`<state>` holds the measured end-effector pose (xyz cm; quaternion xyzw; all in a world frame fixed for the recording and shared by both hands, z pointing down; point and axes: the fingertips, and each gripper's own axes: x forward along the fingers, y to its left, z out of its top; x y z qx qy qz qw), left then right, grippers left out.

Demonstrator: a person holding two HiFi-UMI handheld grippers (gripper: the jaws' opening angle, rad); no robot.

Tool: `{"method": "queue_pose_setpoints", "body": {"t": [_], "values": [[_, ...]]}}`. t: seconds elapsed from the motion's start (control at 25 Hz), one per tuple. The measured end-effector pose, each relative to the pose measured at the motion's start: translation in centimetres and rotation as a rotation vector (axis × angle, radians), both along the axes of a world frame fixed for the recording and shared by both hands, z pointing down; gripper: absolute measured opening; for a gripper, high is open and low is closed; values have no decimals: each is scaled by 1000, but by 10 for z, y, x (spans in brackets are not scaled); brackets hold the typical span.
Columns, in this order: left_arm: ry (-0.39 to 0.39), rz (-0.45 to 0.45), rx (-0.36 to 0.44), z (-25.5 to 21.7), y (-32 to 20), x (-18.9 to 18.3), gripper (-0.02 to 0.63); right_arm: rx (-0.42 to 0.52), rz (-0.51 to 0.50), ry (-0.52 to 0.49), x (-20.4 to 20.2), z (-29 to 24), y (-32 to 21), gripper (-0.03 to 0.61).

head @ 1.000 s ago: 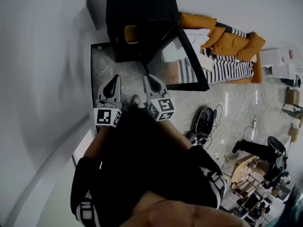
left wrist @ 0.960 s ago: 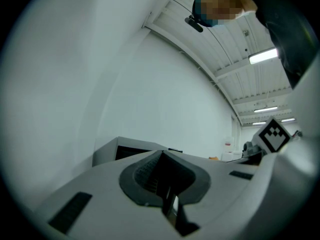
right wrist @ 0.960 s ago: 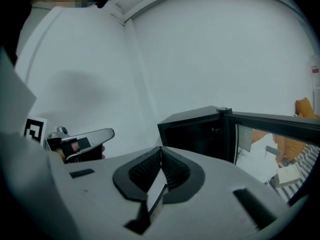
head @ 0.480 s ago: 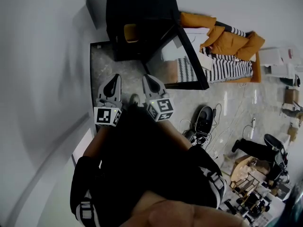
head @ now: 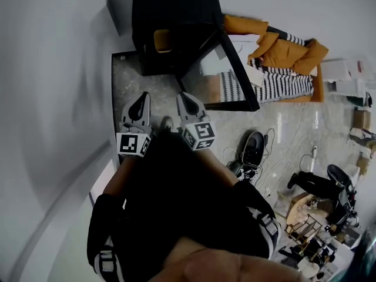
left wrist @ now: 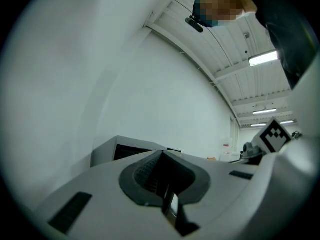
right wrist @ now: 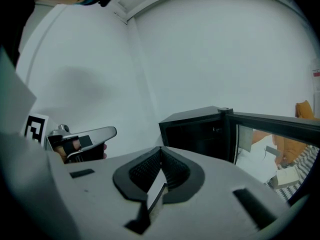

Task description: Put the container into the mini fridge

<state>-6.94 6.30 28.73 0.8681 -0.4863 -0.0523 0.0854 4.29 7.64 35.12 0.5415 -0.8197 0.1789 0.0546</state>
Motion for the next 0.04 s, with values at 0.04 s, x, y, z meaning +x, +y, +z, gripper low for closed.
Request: {"method": "queue_pose_setpoints", "body": {"t": [0.04], "values": [[1,0,0,0,0,-1,5,1,1,0,0,0,-1,2]]}}
